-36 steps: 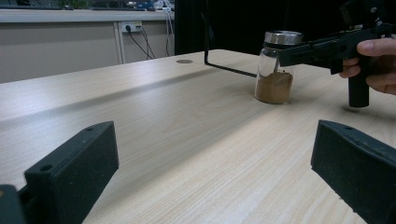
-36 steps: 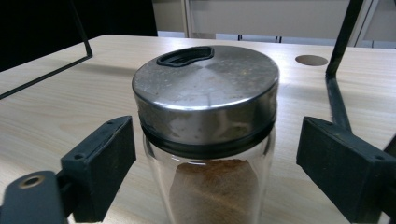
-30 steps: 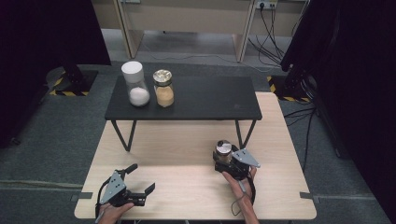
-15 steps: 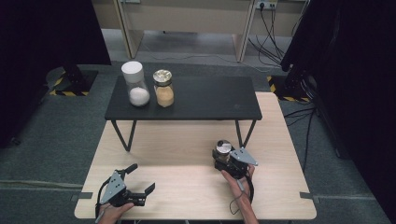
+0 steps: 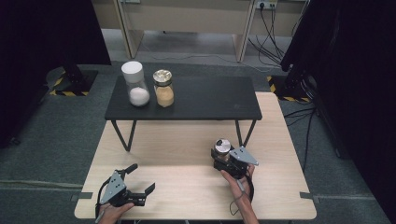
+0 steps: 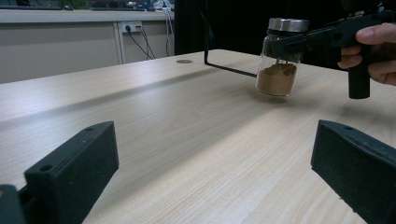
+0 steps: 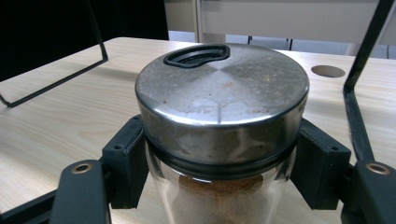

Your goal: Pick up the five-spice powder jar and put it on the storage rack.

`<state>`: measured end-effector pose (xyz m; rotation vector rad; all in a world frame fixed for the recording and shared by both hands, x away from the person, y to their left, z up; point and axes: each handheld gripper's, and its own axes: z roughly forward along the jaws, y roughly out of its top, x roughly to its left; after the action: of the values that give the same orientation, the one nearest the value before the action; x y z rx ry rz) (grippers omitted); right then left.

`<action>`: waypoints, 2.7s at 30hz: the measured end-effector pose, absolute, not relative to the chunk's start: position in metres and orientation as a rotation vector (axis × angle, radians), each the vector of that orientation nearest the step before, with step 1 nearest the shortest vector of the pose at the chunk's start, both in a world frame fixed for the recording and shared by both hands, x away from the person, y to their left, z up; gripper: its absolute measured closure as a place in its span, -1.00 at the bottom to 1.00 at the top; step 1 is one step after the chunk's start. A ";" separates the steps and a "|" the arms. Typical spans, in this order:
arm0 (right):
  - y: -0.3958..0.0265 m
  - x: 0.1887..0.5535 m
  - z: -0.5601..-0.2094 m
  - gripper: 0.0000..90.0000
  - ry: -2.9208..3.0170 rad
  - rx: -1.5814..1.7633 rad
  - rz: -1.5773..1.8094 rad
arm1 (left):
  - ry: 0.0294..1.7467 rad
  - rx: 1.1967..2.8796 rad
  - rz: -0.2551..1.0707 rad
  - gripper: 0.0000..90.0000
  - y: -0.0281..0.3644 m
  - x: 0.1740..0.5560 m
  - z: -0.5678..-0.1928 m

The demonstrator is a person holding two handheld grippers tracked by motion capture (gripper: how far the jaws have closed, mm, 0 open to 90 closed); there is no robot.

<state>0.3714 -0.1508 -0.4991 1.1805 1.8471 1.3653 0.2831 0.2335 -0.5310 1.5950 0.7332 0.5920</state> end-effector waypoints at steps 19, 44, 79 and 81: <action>-0.136 0.360 -0.475 -0.33 1.895 1.119 1.406 | 0.732 1.597 0.594 -0.99 0.233 0.283 -0.531; -0.125 0.346 -0.444 -0.33 1.953 1.050 1.449 | 0.734 1.599 0.593 -0.99 0.234 0.283 -0.531; -0.103 0.337 -0.390 -0.33 2.038 0.920 1.523 | 0.741 1.594 0.589 -0.99 0.234 0.284 -0.531; -0.101 0.337 -0.386 -0.32 2.046 0.907 1.520 | 0.741 1.594 0.589 -0.99 0.234 0.284 -0.531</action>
<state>0.3375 -0.1009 -0.3857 0.9066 2.0461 1.5201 0.2837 0.2338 -0.5310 1.5945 0.7406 0.5887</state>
